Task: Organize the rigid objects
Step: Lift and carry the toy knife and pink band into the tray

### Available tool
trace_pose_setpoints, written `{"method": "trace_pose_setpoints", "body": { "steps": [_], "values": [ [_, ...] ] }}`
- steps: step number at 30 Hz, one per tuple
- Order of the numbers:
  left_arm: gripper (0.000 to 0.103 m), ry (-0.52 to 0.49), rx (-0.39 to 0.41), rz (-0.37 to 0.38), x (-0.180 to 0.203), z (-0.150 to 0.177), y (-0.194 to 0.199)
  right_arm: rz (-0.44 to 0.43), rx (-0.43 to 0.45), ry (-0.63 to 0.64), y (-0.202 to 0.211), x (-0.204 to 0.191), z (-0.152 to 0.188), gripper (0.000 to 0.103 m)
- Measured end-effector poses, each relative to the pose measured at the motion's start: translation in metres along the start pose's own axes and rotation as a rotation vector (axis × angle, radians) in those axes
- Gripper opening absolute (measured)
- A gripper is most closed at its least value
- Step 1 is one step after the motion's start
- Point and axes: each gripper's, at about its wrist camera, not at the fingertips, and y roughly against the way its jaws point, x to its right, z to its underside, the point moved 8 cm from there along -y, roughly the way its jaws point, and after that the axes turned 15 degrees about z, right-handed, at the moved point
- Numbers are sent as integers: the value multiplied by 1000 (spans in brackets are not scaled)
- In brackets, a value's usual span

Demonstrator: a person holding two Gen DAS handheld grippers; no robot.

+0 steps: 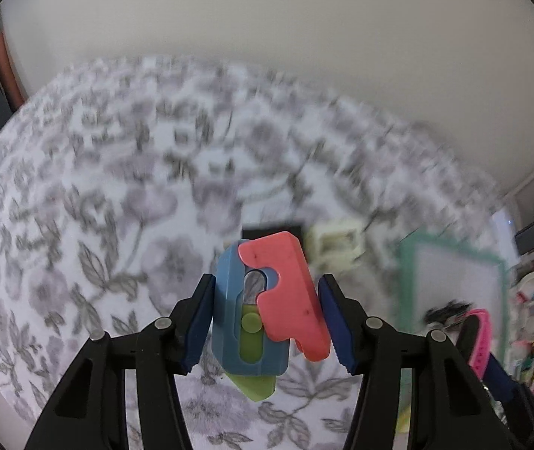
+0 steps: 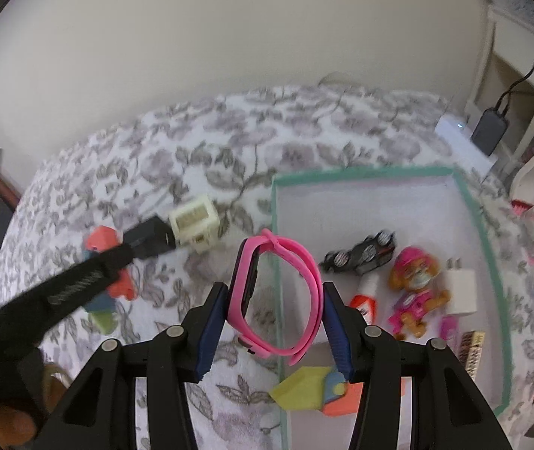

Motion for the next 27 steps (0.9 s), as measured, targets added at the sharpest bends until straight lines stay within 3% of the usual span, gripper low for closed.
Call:
{"method": "trace_pose_setpoints", "body": {
  "steps": [3, 9, 18, 27],
  "values": [
    [57, -32, 63, 53, 26, -8, 28, 39, 48, -20, 15, 16, -9, 53],
    [58, -101, 98, 131, 81, -7, 46, 147, 77, -104, 27, 67, -13, 53],
    [58, -164, 32, 223, 152, 27, 31, 248, 51, -249, 26, 141, -4, 53],
    [58, -269, -39, 181, 179, 59, 0, 253, -88, -273, -14, 160, 25, 53]
  ]
}}
